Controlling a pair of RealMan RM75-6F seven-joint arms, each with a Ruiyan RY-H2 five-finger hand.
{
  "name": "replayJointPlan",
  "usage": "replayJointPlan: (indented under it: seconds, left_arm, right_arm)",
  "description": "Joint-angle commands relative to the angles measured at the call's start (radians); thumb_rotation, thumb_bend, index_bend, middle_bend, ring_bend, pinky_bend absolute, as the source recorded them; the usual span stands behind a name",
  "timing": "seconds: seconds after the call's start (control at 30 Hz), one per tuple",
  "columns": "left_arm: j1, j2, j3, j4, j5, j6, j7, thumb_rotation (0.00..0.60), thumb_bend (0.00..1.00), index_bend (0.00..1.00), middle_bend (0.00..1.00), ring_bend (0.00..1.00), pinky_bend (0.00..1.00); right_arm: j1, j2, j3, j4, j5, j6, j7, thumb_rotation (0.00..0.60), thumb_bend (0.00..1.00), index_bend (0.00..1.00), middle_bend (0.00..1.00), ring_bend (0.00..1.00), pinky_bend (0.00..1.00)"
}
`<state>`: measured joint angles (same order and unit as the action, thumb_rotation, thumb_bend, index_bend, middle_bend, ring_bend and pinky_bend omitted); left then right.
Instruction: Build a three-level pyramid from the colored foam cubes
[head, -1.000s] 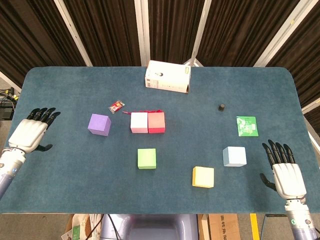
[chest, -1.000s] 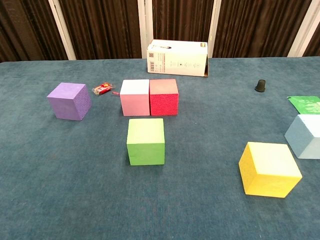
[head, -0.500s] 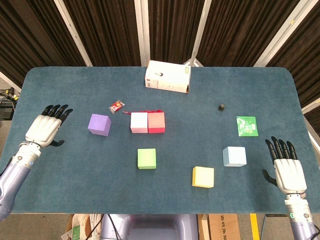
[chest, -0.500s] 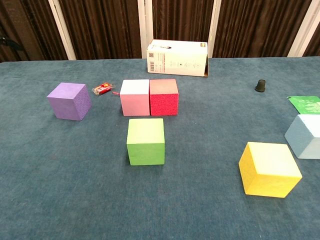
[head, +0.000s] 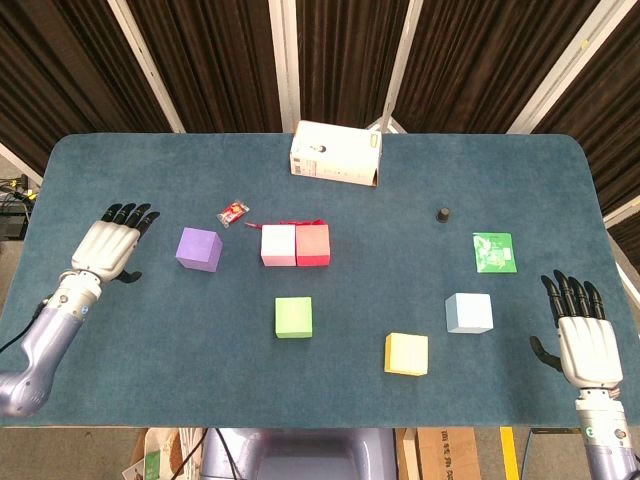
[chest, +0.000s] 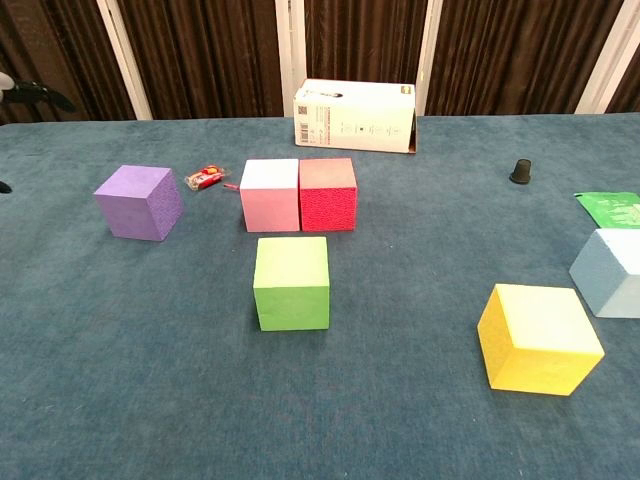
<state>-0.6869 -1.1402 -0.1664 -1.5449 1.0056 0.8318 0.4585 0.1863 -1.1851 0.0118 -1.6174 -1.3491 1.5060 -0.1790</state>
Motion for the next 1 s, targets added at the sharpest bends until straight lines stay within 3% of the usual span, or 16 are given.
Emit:
replayJointPlan:
  seconds: [0.03,0.4,1.0]
  left_arm:
    - [-0.036,-0.035,0.0,0.039,-0.033,-0.029,0.023,0.6,0.24,0.03,0.0,0.0,0.0]
    - [-0.129,-0.162,0.008,0.166,-0.099,-0.091,0.049,0.6,0.24,0.08,0.02,0.0,0.0]
    - [-0.19,-0.297,0.025,0.283,-0.118,-0.114,0.013,0.6,0.28,0.16,0.16,0.0,0.0]
  right_arm:
    - [-0.005,0.002,0.004,-0.01,0.001,-0.006,-0.01,0.6,0.29,0.03,0.02,0.0,0.0]
    - [-0.009,-0.001,0.025,-0.023,0.03,-0.051,-0.054,0.6,0.29,0.03,0.02,0.0,0.0]
    - [-0.021,0.009,0.054,-0.031,0.058,-0.088,-0.055,0.6,0.29,0.03,0.02,0.0,0.0]
